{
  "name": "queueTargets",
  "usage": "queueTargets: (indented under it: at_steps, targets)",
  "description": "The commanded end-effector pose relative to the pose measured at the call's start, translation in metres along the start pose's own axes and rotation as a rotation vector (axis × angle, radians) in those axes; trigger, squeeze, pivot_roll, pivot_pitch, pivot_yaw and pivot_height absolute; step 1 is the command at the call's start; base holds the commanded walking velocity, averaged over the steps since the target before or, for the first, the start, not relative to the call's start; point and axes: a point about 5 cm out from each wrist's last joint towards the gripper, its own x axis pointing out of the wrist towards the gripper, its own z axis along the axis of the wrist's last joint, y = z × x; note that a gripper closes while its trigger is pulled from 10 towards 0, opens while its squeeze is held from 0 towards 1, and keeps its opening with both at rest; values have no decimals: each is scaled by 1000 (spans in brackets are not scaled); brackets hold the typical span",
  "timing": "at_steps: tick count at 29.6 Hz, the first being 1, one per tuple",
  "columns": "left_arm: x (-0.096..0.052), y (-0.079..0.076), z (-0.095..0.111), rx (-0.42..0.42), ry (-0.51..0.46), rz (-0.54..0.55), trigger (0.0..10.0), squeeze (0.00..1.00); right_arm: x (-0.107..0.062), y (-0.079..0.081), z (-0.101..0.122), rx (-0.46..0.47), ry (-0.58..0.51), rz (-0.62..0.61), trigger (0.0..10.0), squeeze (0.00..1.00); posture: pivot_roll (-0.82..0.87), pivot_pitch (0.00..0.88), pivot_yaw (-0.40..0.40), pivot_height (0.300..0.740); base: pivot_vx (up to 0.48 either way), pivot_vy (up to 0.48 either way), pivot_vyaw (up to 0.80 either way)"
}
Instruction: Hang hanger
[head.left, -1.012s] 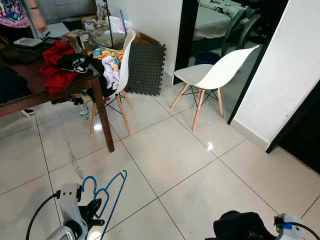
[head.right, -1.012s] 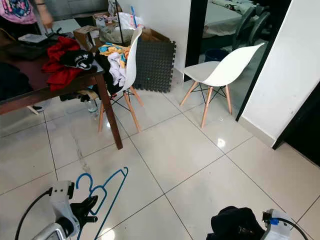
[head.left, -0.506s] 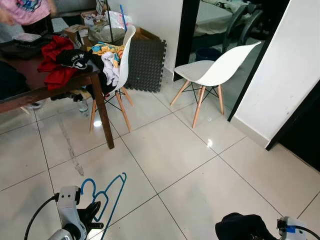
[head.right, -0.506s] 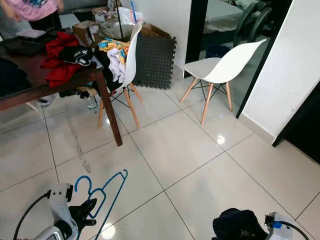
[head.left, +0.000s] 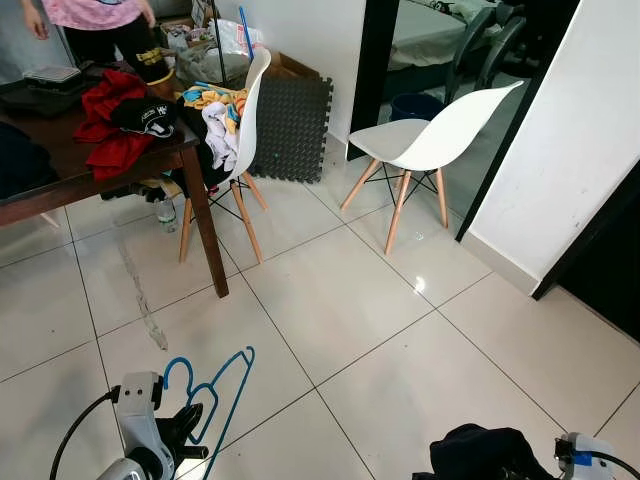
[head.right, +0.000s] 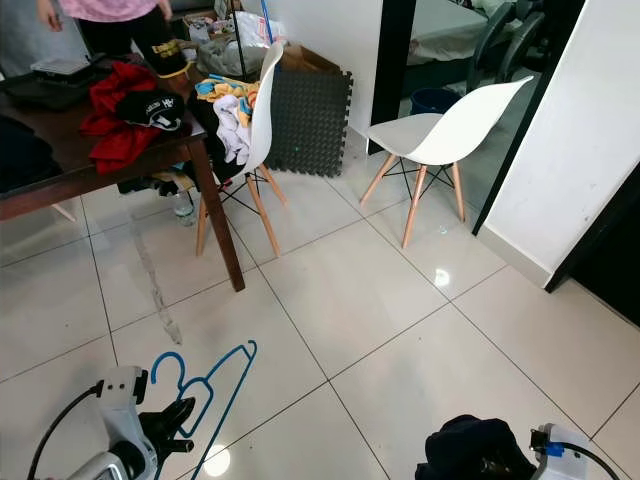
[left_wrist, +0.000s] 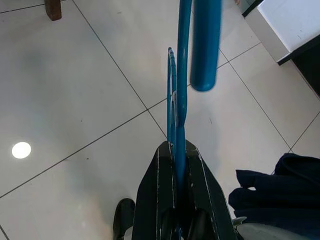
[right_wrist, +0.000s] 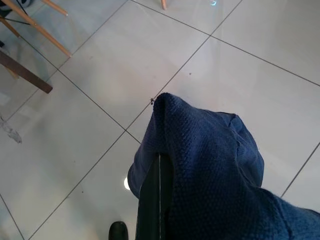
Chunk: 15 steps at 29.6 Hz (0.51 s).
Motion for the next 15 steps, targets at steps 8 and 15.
queueTargets:
  at_steps: [8,15]
  targets:
    - [-4,0,-5,6,18,2,10000,0,-4,-2,-2,17,7,1,10000,0,14,142,-38,740,0,0,0]
    - [-3,0,-5,9,19,0,10000,0,-3,-1,-2,12,10,3,10000,0,13,146,-36,740,0,0,0]
